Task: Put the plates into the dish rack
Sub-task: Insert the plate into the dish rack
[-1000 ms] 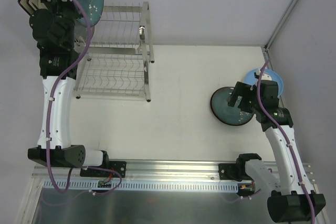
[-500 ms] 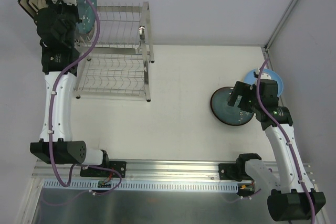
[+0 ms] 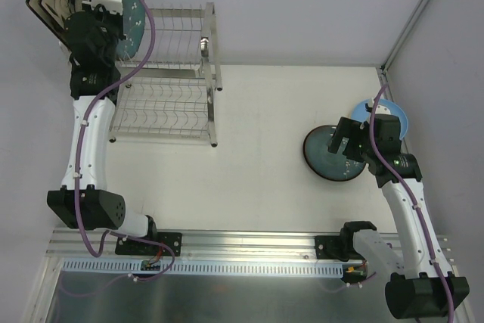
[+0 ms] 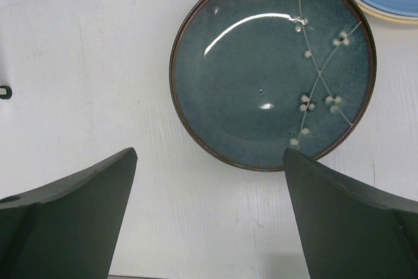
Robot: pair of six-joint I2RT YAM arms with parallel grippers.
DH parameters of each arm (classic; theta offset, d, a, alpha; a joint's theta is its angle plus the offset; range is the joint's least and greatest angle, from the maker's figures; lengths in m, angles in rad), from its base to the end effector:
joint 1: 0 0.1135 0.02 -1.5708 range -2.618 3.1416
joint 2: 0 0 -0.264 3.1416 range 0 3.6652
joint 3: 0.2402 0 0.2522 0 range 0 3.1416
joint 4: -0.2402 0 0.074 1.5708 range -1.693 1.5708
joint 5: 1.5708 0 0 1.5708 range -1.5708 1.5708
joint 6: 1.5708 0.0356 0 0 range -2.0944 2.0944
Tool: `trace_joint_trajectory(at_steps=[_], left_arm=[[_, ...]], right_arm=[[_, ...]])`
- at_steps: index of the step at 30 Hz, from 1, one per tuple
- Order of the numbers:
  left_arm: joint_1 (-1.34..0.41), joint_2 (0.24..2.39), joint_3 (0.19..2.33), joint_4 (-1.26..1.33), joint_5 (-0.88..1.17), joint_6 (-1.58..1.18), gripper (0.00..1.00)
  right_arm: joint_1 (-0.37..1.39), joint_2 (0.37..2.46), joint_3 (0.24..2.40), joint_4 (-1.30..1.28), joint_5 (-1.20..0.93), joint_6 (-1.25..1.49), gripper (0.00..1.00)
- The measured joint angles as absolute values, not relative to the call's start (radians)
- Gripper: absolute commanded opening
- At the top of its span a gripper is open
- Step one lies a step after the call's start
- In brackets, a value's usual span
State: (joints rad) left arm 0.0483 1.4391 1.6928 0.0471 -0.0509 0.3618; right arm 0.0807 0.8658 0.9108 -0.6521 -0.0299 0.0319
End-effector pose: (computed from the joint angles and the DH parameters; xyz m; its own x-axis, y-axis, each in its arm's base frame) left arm 0.3116 0.0169 0.5272 0.2425 0.3656 -0.8986 -0.1952 0.9257 0.3240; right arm 0.1803 0.0156 0.3230 -0.5717 -0.0142 -0.8203 -0.0868 0.9953 0.0432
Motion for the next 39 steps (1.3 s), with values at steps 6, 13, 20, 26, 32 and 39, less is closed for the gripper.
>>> trace_joint_trajectory(at_steps=[6,13,20,26,32,39], left_arm=[[0.048,1.439,1.672,0.076,-0.042,0.376,0.04],[0.048,1.433,1.647,0.110,-0.038,0.378,0.00],[0.047,1.422,1.620,0.139,-0.065,0.350,0.00],[0.047,1.401,1.580,0.177,-0.086,0.324,0.00],[0.047,1.386,1.548,0.216,-0.106,0.300,0.00],[0.048,1.372,1.521,0.244,-0.145,0.276,0.00]], right_arm=[[0.081,0.865,0.911,-0.653,-0.030,0.032,0.99],[0.081,0.861,0.911,-0.655,-0.030,0.032,1.00],[0.081,0.848,0.911,-0.657,-0.030,0.032,0.99],[0.081,0.841,0.911,-0.662,-0.029,0.032,1.00],[0.081,0.839,0.911,-0.664,-0.025,0.032,1.00],[0.081,0.840,0.911,-0.663,-0.025,0.032,1.00]])
